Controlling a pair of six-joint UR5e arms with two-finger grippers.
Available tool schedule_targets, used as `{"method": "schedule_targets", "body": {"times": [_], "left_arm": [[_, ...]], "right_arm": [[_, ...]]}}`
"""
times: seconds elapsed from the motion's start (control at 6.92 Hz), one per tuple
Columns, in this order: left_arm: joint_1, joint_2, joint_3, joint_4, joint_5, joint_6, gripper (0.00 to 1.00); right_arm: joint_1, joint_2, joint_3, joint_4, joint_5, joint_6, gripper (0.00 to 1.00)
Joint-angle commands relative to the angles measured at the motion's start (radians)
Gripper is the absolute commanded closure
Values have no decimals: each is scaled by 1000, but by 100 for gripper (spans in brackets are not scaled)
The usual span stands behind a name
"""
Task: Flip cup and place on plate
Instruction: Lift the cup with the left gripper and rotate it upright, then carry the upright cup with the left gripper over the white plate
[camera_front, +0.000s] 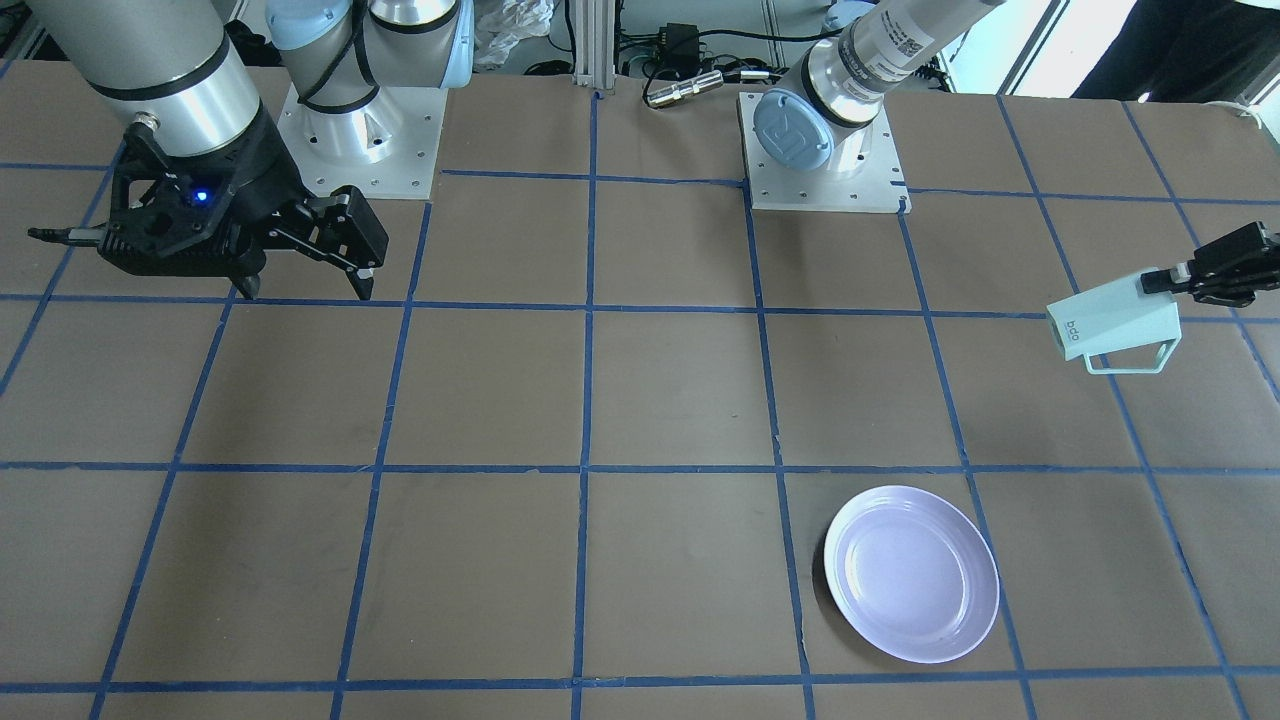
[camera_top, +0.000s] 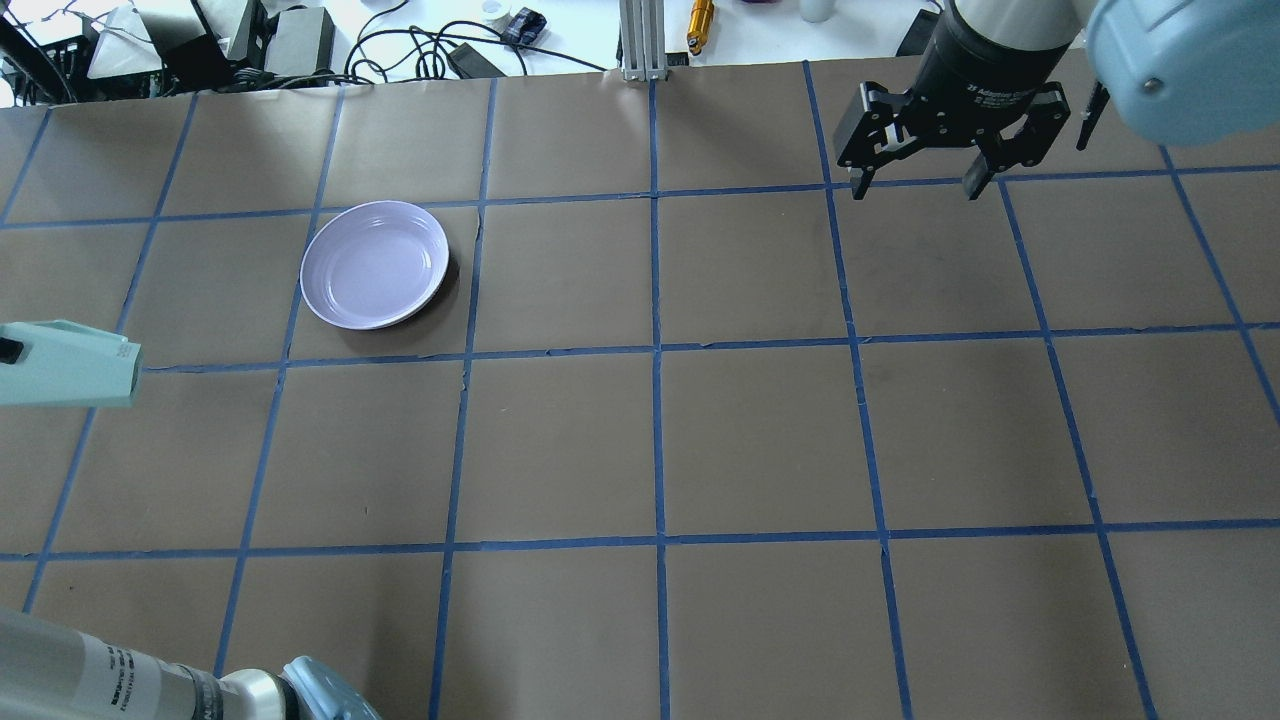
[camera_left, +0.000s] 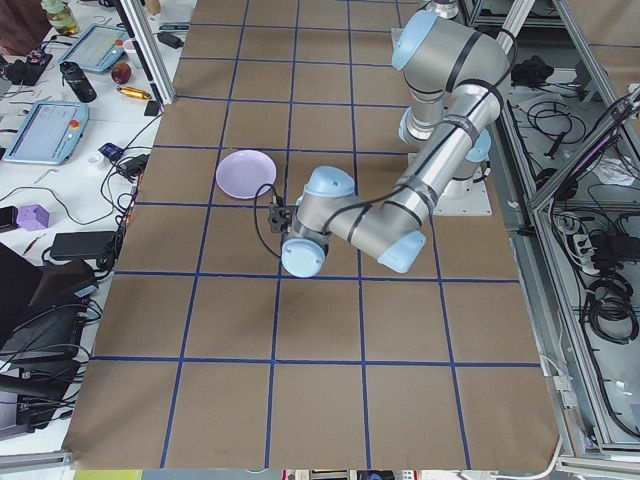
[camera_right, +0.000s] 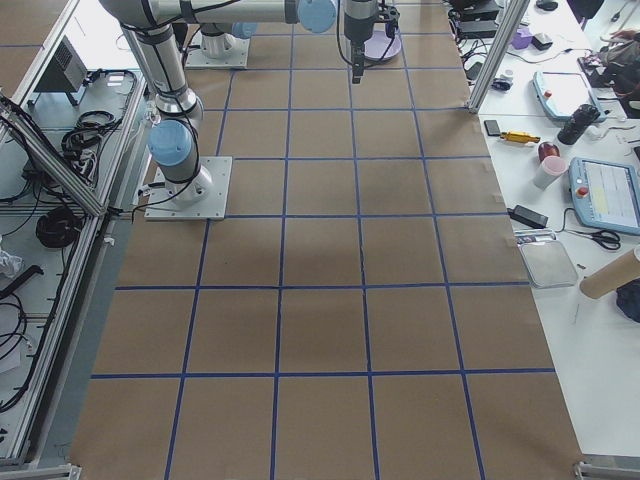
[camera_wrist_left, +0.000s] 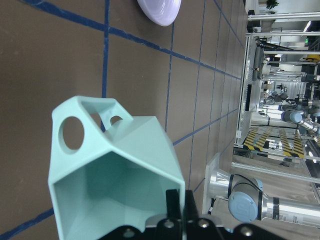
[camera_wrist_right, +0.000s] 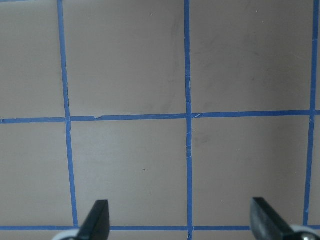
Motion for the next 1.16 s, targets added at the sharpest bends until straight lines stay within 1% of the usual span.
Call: {"method": "schedule_targets", "body": {"times": [0.0,0.14,0.29,0.43,0.58,0.72,0.87,1.01], "left_arm": [[-202,59,38,133,12,-253,100],[-314,69,38,238,36,-369,100],[-410,66,38,357,122,-436,100],[-500,58,37,469,230,-462,100],[-566,43,29,525,259,-502,100],[-603,27,28,594,277,-515,100],[-629,0,29,658,344,-513,100],[-673,-43,29,755,378,-506,100]], "right_arm": [[0,0,0,0,0,0,0],[0,0,0,2,0,-1,0],[0,0,0,0,-1,-1,0],[0,0,0,0,0,-1,0],[0,0,0,0,0,0,0],[0,0,0,0,-1,0,0],[0,0,0,0,0,-1,0],[0,0,0,0,-1,-1,0]]}}
